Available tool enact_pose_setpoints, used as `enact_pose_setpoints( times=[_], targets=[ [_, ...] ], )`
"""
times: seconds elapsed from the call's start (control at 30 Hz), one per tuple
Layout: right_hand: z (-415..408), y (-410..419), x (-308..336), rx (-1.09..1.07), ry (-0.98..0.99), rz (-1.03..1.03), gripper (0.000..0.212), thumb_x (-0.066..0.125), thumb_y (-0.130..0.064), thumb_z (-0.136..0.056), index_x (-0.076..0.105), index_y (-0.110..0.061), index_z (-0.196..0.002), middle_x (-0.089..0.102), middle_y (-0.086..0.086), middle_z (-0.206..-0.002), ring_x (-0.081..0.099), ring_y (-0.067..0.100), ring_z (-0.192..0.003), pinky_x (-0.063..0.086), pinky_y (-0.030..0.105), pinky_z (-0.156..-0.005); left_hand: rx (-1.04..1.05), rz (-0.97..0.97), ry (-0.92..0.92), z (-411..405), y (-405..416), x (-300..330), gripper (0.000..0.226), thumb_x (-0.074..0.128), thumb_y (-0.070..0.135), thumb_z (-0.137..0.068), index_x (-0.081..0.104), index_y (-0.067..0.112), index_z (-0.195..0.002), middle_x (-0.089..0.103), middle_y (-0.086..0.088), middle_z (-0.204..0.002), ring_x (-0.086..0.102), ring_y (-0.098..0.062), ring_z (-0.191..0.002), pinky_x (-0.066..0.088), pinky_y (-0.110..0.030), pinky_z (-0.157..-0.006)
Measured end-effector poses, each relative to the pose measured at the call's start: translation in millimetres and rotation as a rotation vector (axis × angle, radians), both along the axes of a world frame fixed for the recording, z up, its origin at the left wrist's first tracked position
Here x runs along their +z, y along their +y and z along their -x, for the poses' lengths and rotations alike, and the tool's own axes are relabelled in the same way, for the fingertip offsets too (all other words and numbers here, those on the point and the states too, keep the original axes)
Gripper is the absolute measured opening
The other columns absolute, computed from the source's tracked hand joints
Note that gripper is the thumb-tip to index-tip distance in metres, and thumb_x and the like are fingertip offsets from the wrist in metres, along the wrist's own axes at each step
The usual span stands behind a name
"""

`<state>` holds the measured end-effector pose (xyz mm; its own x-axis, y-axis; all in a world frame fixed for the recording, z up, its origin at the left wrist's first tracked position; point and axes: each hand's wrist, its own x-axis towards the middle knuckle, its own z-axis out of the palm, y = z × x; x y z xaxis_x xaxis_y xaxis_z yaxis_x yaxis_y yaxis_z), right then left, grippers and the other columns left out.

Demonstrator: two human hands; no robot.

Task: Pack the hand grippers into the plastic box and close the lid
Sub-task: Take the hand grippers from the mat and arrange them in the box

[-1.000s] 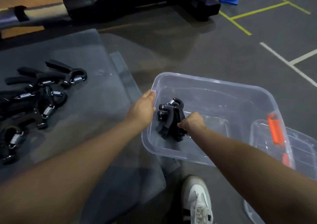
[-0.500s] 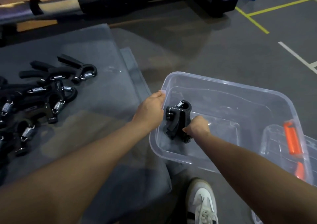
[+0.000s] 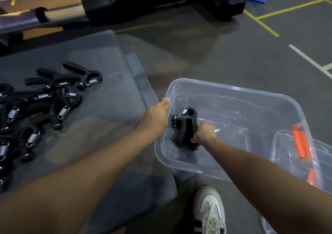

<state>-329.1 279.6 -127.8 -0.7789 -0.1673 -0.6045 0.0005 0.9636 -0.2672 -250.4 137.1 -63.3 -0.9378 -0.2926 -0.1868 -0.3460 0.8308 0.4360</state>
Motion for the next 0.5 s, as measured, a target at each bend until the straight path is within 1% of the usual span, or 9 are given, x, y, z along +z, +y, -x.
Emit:
enact_pose_setpoints(
  times=[0.03,0.07,0.13,0.27,0.37,0.43,0.5],
  targets=[
    [0.3,-0.4,-0.8,0.0,0.004,-0.005,0.022,0.065,-0.005,-0.079,0.062,0.0,-0.101,0.064,0.015,-0.092,0.065,0.028,-0.106,0.047,0.027,-0.072,-0.002,0.003,-0.003,0.4,-0.2,-0.5,0.061,0.042,0.0,-0.089,0.03,0.015,-0.146,0.024,-0.001,-0.156,0.03,-0.019,-0.142,0.023,-0.027,-0.116],
    [0.2,-0.9,-1.0,0.009,0.013,-0.011,0.026,0.063,-0.005,-0.08,0.062,0.001,-0.106,0.067,0.016,-0.099,0.064,0.029,-0.107,0.049,0.028,-0.076,-0.002,0.006,-0.008,0.8,-0.6,-1.1,0.061,0.042,0.001,-0.089,0.029,0.015,-0.147,0.023,-0.001,-0.157,0.03,-0.02,-0.142,0.024,-0.028,-0.116],
    [-1.2,-1.1,-1.2,0.034,0.032,-0.017,0.028,0.06,-0.005,-0.082,0.061,0.002,-0.109,0.067,0.016,-0.112,0.063,0.029,-0.11,0.051,0.03,-0.083,0.001,0.009,-0.026,1.6,-1.3,-2.3,0.062,0.042,0.001,-0.089,0.027,0.016,-0.147,0.022,-0.002,-0.157,0.029,-0.02,-0.143,0.023,-0.028,-0.117],
    [-0.7,0.5,5.5,0.049,0.05,0.024,0.029,0.062,-0.01,-0.083,0.061,0.003,-0.109,0.067,0.019,-0.114,0.062,0.033,-0.111,0.05,0.034,-0.086,-0.023,0.001,-0.058,2.7,-3.5,-2.2,0.062,0.043,0.002,-0.09,0.025,0.014,-0.148,0.02,-0.003,-0.158,0.027,-0.02,-0.144,0.022,-0.029,-0.118],
    [3.5,-5.3,21.1,0.001,0.119,0.158,0.028,0.063,-0.013,-0.083,0.062,0.0,-0.109,0.067,0.019,-0.113,0.061,0.034,-0.109,0.05,0.035,-0.087,-0.057,-0.019,-0.106,2.1,-7.6,4.8,0.062,0.05,0.011,-0.092,0.023,0.012,-0.148,0.018,-0.002,-0.158,0.024,-0.018,-0.145,0.019,-0.026,-0.118],
    [4.3,-15.0,36.7,-0.039,0.194,0.296,0.031,0.062,-0.014,-0.085,0.061,-0.003,-0.114,0.066,0.018,-0.115,0.06,0.034,-0.111,0.048,0.035,-0.091,-0.028,-0.035,-0.106,-3.6,-13.7,12.1,0.059,0.053,0.016,-0.092,0.029,0.014,-0.146,0.021,-0.001,-0.157,0.029,-0.018,-0.143,0.024,-0.029,-0.117],
    [-0.5,-27.9,54.8,-0.041,0.265,0.422,0.038,0.063,-0.015,-0.085,0.058,-0.007,-0.122,0.062,0.015,-0.12,0.059,0.032,-0.112,0.046,0.036,-0.095,0.041,-0.04,-0.072,-16.5,-23.4,23.1,0.056,0.054,0.019,-0.092,0.035,0.015,-0.144,0.026,0.0,-0.154,0.035,-0.02,-0.138,0.03,-0.033,-0.114]
  ],
)
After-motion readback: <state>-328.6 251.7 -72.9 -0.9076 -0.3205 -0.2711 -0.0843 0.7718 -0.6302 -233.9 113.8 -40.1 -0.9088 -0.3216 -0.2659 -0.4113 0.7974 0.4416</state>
